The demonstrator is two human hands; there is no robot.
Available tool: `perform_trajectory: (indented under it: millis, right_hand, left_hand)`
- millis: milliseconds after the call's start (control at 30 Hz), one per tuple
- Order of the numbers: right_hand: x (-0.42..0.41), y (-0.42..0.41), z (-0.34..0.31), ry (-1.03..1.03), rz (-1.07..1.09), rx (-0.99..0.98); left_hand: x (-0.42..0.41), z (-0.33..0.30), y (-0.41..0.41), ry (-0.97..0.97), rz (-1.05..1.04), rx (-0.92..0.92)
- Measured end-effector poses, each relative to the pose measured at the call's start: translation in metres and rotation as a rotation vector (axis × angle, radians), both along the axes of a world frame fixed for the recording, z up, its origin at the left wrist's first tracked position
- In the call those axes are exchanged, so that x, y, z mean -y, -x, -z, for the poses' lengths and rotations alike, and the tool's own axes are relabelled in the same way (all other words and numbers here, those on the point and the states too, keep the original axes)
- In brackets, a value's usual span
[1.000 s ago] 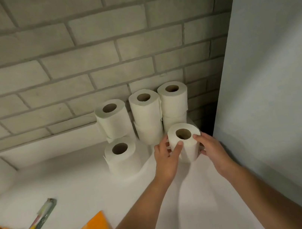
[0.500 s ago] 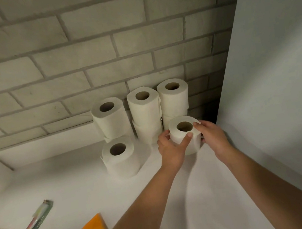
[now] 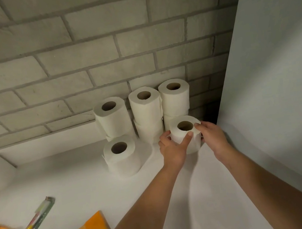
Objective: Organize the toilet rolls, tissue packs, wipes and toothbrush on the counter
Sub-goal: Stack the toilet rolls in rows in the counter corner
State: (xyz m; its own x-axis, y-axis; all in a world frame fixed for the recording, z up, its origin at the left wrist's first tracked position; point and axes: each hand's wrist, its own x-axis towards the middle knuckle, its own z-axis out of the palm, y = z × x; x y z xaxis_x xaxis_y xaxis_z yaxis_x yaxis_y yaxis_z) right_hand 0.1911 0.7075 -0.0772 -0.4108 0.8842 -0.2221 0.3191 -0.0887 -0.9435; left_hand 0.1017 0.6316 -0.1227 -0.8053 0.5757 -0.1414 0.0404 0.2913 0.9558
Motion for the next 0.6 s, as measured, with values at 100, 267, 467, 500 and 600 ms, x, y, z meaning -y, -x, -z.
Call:
perform_trajectory:
  millis: [100,267,467,500,600]
  right_hand:
    - [0.005,-0.002,-0.004,-0.030,0.005,0.002]
    - [0.018,-0.006,-0.018,-0.182,0.034,0.082]
    - [0.058,0.014,-0.040,-0.317,-0.033,0.050]
    - [0.070,0.019,-0.047,-0.300,-0.062,0.014]
    - [0.104,0.042,-0.062,-0.238,-0.187,-0.084]
  left_hand:
    - [0.004,-0.009,-0.004,0.012,-0.009,0.035]
    - [0.025,-0.032,0.003,-0.028,-0.005,0.082]
    - [0.078,-0.071,0.029,-0.172,-0.031,-0.018]
    - [0.088,-0.077,0.033,-0.188,-0.047,-0.044]
    - [0.125,-0.092,0.052,-0.207,-0.119,-0.111]
